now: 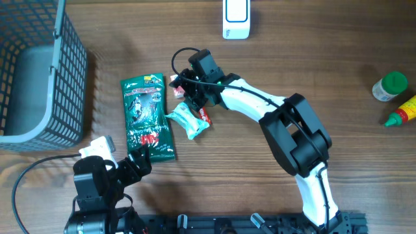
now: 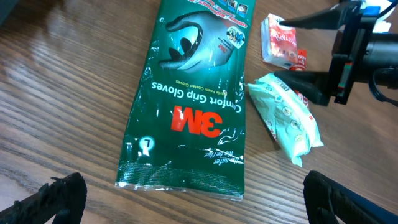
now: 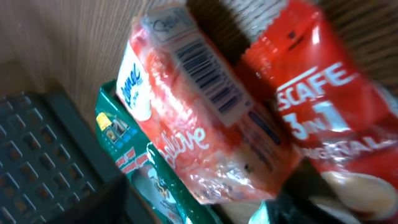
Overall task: Scan the item barcode
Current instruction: 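Move the right gripper to the Kleenex tissue pack and grasp it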
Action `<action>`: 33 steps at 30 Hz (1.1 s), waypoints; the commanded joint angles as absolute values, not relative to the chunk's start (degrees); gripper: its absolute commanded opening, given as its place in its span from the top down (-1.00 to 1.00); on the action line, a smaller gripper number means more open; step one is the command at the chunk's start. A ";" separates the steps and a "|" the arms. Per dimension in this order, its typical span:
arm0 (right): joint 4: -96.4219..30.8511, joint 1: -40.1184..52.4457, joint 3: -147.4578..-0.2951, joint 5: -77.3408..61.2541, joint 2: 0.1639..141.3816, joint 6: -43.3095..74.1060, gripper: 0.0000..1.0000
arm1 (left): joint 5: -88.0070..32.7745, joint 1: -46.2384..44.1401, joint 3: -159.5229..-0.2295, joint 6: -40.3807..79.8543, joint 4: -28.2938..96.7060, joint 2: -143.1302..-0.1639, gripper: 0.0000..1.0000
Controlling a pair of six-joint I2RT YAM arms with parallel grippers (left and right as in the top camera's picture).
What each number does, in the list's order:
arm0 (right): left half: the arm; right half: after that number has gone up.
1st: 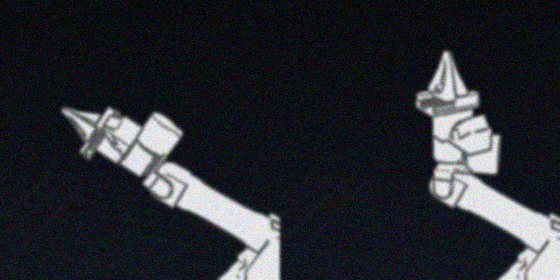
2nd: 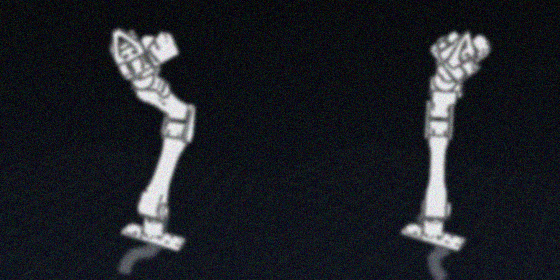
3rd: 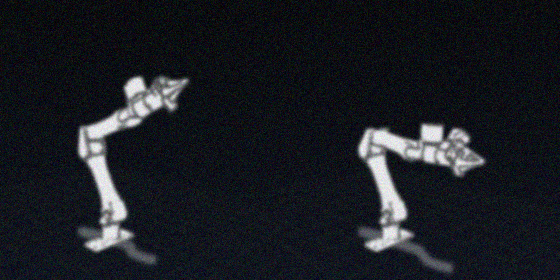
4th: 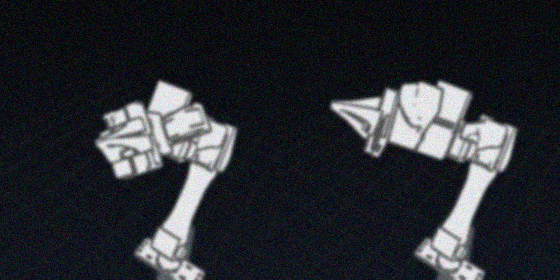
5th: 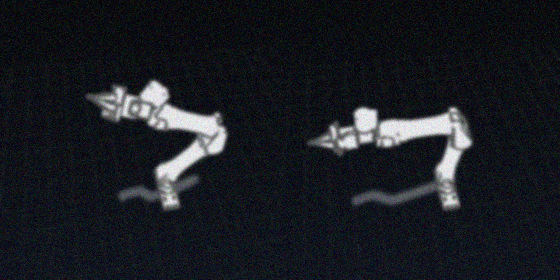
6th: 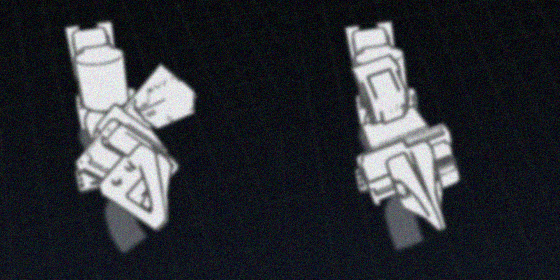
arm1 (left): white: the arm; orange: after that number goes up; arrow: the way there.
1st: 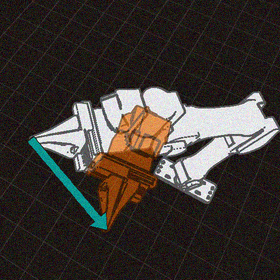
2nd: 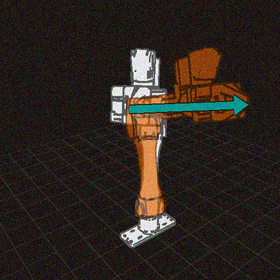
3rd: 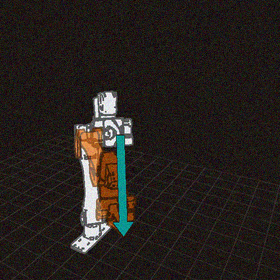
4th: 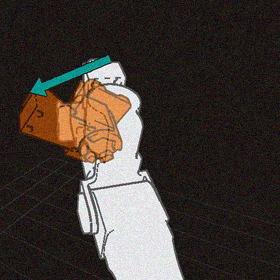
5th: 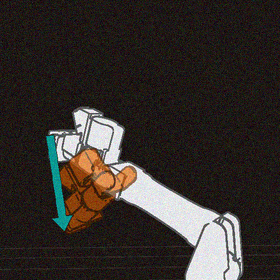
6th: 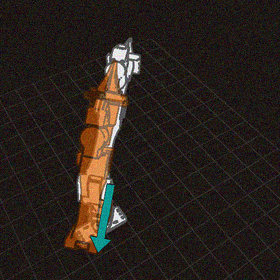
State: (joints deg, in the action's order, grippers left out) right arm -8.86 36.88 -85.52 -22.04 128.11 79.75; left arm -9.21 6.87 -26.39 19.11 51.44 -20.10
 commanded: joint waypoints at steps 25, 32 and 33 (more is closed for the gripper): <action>-24.47 31.62 -84.47 -10.90 123.85 20.01 0.92 | -8.67 7.27 -25.87 18.39 51.33 -20.10 -1.00; -30.57 30.63 -84.47 -6.61 109.91 12.71 0.91 | -8.67 7.27 -25.87 18.39 51.33 -20.10 -1.00; -31.86 30.74 -84.47 -6.96 107.42 11.62 0.91 | -8.64 7.27 -25.87 18.39 51.33 -20.10 -1.00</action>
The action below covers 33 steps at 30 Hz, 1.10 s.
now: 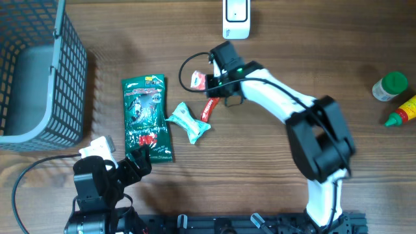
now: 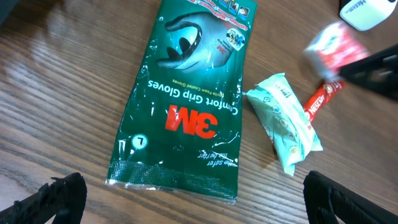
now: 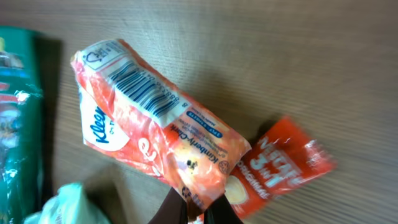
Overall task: Scan the item barcode
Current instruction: 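Move the right gripper to the Kleenex tissue pack and grasp it, then lift the tissue pack and hold its barcode under the white scanner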
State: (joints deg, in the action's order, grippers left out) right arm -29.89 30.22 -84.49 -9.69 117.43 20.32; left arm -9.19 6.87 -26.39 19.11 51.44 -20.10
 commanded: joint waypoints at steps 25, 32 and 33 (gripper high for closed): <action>-26.87 32.03 -77.84 -41.67 85.21 -67.29 0.92 | -8.67 7.27 -25.87 18.39 51.33 -20.10 -1.00; -23.64 32.08 -77.84 -51.07 88.44 -77.56 0.91 | -8.67 7.27 -25.87 18.39 51.33 -20.10 -1.00; -23.90 32.08 -77.84 -51.94 88.51 -77.34 0.91 | -8.67 7.27 -25.87 18.39 51.33 -20.10 -1.00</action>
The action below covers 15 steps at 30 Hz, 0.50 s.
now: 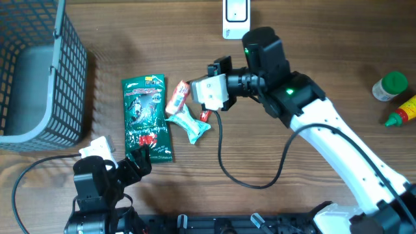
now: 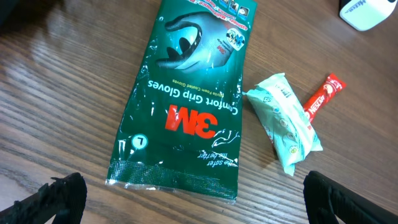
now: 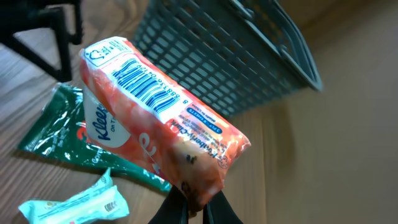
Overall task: Scan the item barcode
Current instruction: 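Lift the tissue pack and hold its barcode under the white scanner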
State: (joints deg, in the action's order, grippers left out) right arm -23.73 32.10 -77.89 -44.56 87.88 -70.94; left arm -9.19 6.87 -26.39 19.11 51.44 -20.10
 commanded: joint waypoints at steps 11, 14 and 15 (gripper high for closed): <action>-31.20 31.48 -77.80 -50.96 88.73 -54.39 0.91 | -8.64 7.27 -25.87 18.39 51.33 -20.10 -1.00; -35.16 31.48 -76.36 -49.58 89.19 -41.41 0.91 | -8.67 7.27 -25.87 18.39 51.33 -20.10 -1.00; -35.83 31.48 -75.53 -49.63 89.27 -35.83 0.91 | -8.67 7.27 -25.87 18.39 51.33 -20.10 -1.00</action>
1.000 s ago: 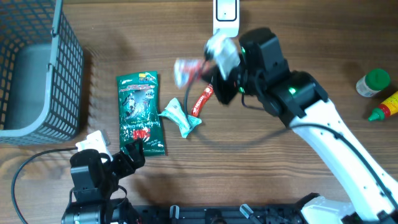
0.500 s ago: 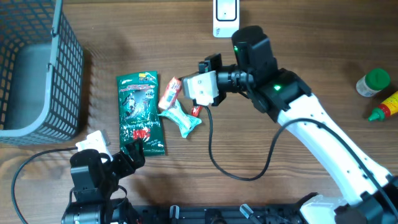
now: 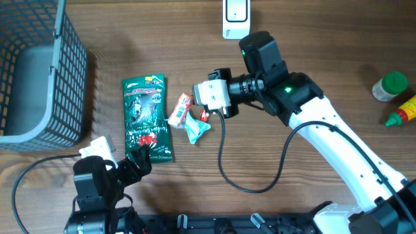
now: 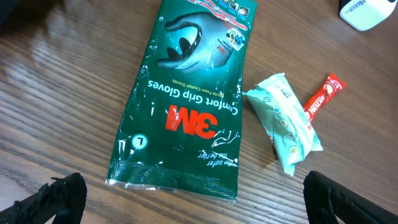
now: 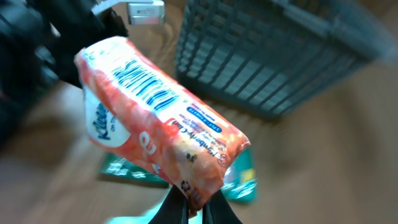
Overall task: Scan the item barcode
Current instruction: 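Lift the tissue pack and hold its barcode under the white scanner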
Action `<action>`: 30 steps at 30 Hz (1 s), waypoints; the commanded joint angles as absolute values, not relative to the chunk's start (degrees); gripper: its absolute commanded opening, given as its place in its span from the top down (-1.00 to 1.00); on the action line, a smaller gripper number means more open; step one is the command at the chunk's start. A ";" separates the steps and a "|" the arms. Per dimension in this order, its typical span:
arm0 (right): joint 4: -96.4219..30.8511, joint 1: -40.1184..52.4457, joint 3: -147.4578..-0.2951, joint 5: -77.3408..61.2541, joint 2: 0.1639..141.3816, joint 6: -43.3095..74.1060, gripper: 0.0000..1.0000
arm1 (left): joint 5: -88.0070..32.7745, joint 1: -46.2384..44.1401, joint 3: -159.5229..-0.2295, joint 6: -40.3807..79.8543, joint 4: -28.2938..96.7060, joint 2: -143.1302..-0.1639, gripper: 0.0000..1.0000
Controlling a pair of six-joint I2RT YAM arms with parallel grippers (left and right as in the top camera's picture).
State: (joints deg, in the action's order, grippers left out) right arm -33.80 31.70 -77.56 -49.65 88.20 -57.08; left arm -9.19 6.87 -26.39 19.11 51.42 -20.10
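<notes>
An orange Kleenex tissue pack (image 5: 155, 134) with a barcode on its top hangs in the air, pinched at one corner by my right gripper (image 5: 196, 208), which is shut on it. Overhead, the pack (image 3: 181, 109) is held above the table, between the green glove pack and the white scanner (image 3: 236, 19) at the far edge. My left gripper (image 4: 199, 205) rests open at the near left, its fingertips (image 4: 59, 196) wide apart, just short of the glove pack.
On the table lie a green 3M glove pack (image 4: 189, 93), a mint tissue pack (image 4: 286, 123) and a red Nescafe stick (image 4: 323, 97). A grey wire basket (image 3: 39, 71) stands at the far left. Two bottles (image 3: 390, 86) stand at the right edge.
My right gripper has shifted a little left and toward the near side with the Kleenex pack, and its view has swung, the basket now behind the pack. The left arm is unchanged.
My right gripper was down at the Kleenex pack beside the Nescafe stick on the table. Then it was shut on the pack's corner, nearer the scanner. Then the arm stood raised with the pack in the air, as it does now. The left arm never moved.
</notes>
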 commanded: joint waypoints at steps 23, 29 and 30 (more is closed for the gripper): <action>-23.35 23.73 -67.16 -50.87 94.87 55.55 0.92 | -8.67 7.27 -25.87 18.39 51.33 -20.10 -1.00; 12.38 16.60 -67.18 -62.65 109.82 78.63 0.91 | -8.67 7.27 -25.87 18.39 51.33 -20.10 -1.00; 20.05 15.38 -67.33 -62.89 112.64 84.60 0.91 | -8.64 7.27 -25.87 18.39 51.33 -20.10 -1.00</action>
State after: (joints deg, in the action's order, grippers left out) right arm 8.08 18.44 -66.96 -56.77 105.49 64.42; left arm -9.19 6.87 -26.33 19.11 51.46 -20.21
